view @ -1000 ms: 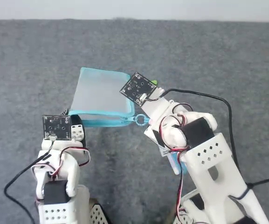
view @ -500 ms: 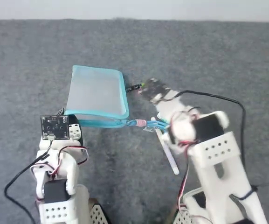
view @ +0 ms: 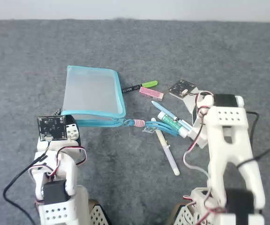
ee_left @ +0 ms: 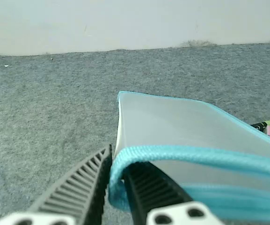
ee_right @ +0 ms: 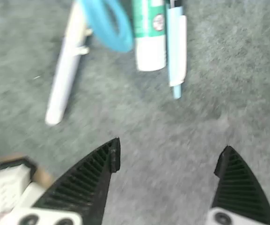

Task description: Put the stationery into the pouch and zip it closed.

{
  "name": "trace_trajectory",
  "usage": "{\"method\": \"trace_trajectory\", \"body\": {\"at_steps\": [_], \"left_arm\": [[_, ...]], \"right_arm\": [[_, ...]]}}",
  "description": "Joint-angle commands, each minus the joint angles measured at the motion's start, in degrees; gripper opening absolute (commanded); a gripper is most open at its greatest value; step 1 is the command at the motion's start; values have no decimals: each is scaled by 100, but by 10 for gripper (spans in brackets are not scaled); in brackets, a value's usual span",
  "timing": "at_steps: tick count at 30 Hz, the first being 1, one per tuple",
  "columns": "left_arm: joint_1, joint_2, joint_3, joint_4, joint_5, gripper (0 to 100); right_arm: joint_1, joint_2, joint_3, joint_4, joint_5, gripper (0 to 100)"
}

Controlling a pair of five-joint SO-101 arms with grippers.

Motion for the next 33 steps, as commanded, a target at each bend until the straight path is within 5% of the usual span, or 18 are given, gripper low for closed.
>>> {"method": "trace_trajectory", "body": {"at_steps": [1,11,26,33], "left_arm": [[-35,-141,-136,-220,-9,11],[-35,-141,-136,-229,-9,12],[-35,-141,-136,-229,-9,12],[-35,-141,-136,-229,-9,12]], "right_arm": [[57,382,-53,-699,105,299],[-532,1297,-97,-1543,88,299],[-418,1895,-97,-2255,105,299],[-418,2044,-97,-2255,88,103]]}}
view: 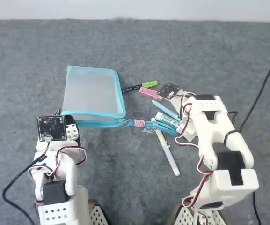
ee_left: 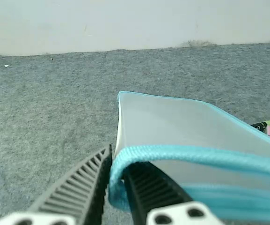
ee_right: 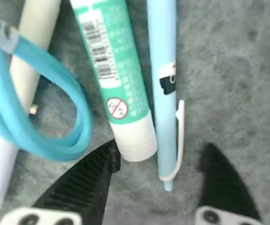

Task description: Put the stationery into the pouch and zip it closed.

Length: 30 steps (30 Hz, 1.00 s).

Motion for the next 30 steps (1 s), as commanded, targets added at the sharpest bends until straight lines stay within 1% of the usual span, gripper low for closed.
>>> {"method": "trace_trajectory", "body": {"at_steps": [1,3,5,10,12,16,24,28,30], "left_arm": [[-35,-141,-136,-229,-9,12],[-35,-141,-136,-229,-9,12],[-35,-141,-136,-229,-9,12],[-35,-141,-136,-229,-9,12],[-35,-141,-136,-229,-9,12],[-35,-141,-136,-229,-9,12],[-35,-141,-136,-220,-9,12],[-35,-141,-136,-211,-9,12],[-35,-141,-136,-211,-9,12]], "right_arm": [[40,-22,-88,-4,35,75],[119,13,-88,48,26,47],[251,13,-132,136,-35,49],[971,-13,-510,374,-1064,26],[1288,13,-756,479,-1345,5],[1692,31,-1055,673,-1582,16],[1719,40,-1055,708,-1556,17],[1516,40,-1055,716,-1556,17],[1376,40,-1055,708,-1574,37]]}}
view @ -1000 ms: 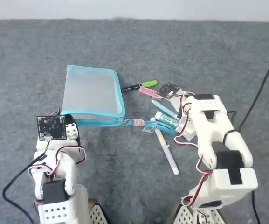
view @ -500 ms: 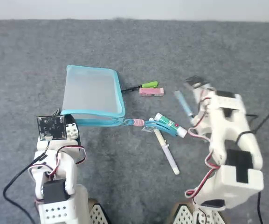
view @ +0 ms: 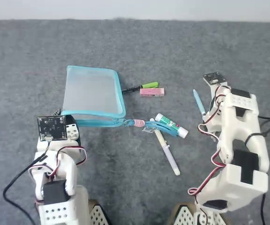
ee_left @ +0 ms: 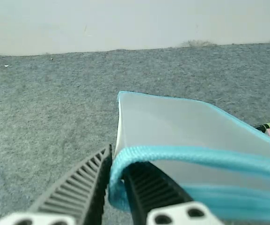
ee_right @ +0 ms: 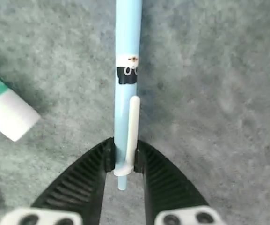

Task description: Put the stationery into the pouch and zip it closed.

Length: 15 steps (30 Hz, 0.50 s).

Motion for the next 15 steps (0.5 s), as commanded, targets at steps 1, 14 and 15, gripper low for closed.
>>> {"method": "trace_trajectory", "body": {"at_steps": [1,14,15], "left_arm": [[-26,-141,-136,-211,-9,12],[-26,-141,-136,-220,-9,12],[-26,-141,-136,-220,-9,12]], "right_arm": [[-286,-75,-299,22,-97,58],[-629,207,-334,-215,-114,155],[-629,330,-334,-215,-88,155]]}}
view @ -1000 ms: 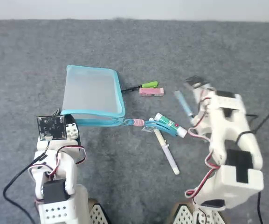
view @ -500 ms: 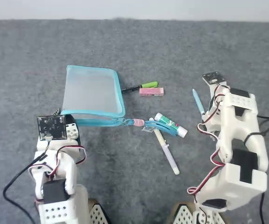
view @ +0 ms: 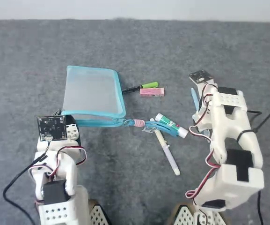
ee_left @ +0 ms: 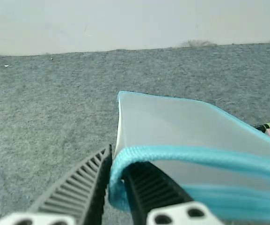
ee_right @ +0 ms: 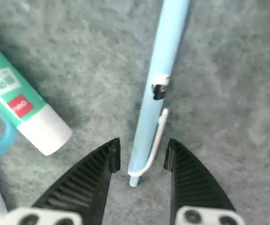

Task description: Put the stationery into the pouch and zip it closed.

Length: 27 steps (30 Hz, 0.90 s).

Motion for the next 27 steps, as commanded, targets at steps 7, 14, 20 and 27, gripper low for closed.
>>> {"method": "trace_trajectory", "body": {"at_steps": [7,14,20,27], "left_arm": [[-26,-141,-136,-220,-9,12],[-18,-141,-136,-220,-9,12],[-18,-141,-127,-229,0,12],[-18,-141,-119,-229,0,12]], "right_arm": [[127,813,-668,-75,-141,137],[312,655,-897,31,-598,22],[171,-119,-1099,699,-633,8],[-409,-1815,-1169,1640,-642,8]]}}
